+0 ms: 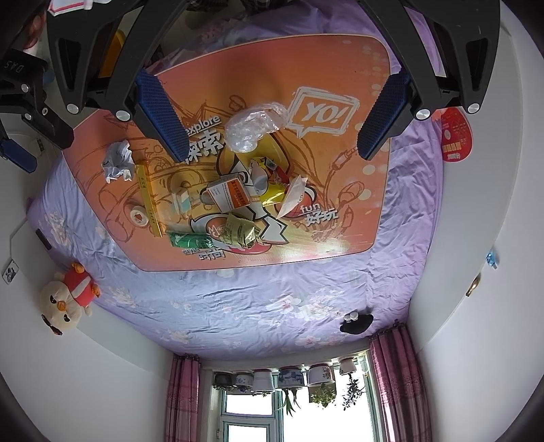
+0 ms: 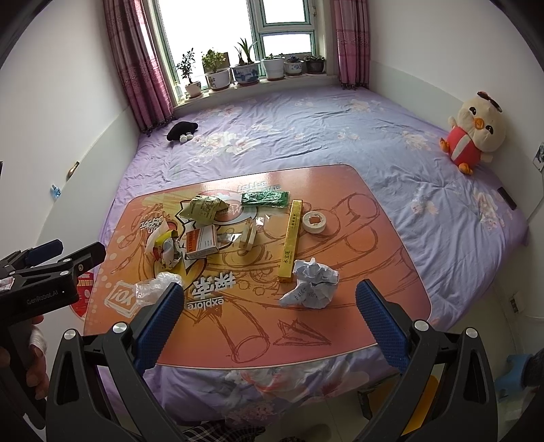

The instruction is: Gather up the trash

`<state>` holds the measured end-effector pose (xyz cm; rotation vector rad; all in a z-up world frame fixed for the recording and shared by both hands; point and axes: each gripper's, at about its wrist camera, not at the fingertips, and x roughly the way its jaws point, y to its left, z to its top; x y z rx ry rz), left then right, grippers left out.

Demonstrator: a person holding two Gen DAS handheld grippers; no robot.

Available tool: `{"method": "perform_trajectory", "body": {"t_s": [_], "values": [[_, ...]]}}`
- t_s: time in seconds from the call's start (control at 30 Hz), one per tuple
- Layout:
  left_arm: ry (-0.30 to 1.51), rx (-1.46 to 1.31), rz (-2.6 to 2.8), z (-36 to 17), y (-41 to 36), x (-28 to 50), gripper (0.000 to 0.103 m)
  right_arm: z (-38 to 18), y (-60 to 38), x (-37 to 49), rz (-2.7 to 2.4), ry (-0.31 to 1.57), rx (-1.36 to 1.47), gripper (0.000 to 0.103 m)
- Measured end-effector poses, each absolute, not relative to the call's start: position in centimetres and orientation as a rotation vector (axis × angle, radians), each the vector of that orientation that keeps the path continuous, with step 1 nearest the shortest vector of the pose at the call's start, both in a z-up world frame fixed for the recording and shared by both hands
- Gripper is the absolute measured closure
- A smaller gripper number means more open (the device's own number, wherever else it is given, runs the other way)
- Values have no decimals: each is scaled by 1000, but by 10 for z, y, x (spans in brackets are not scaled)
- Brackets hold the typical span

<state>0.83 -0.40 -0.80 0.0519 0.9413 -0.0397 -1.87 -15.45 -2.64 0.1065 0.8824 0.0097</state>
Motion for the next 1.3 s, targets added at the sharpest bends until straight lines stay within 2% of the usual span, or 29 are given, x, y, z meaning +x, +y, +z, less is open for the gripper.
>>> {"method": "perform_trajectory", "body": {"t_s": [1.3], "values": [[959,46,-40,-11,-4,9,5,-30,-157,-19,10,890,117,3]]}}
